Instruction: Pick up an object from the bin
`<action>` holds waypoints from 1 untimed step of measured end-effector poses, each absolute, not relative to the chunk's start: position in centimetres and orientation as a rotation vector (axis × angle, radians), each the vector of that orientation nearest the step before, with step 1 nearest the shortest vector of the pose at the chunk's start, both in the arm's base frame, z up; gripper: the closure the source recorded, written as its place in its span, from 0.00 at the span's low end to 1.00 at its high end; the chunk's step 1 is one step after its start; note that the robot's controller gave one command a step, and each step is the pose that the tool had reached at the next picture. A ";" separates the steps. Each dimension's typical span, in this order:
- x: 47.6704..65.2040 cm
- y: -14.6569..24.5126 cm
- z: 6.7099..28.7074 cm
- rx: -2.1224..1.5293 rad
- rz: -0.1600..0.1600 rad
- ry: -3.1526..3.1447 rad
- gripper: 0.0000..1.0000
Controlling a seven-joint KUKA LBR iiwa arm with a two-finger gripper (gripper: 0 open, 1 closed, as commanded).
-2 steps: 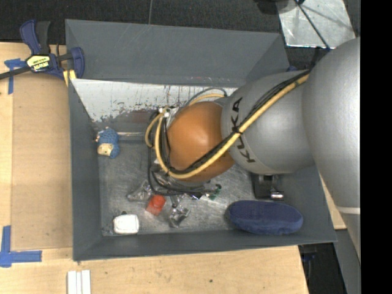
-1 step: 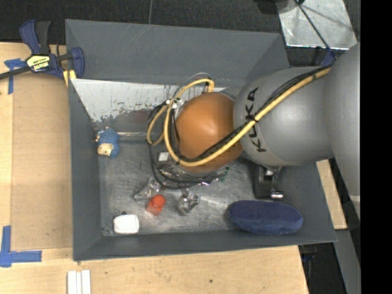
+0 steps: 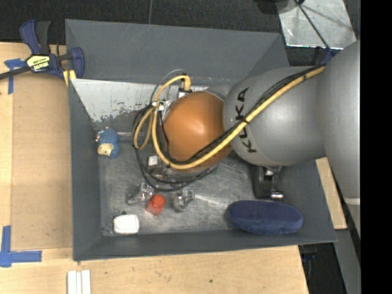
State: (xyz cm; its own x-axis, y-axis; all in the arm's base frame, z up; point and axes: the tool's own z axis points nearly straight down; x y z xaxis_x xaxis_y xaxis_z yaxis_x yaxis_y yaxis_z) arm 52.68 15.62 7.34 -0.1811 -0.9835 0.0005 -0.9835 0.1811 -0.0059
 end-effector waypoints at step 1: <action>52.8 16.1 7.7 -1.999 -0.002 2.402 1.00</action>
Offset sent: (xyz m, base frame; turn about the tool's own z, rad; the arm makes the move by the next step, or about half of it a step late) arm 0.0000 0.0000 0.0000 0.0000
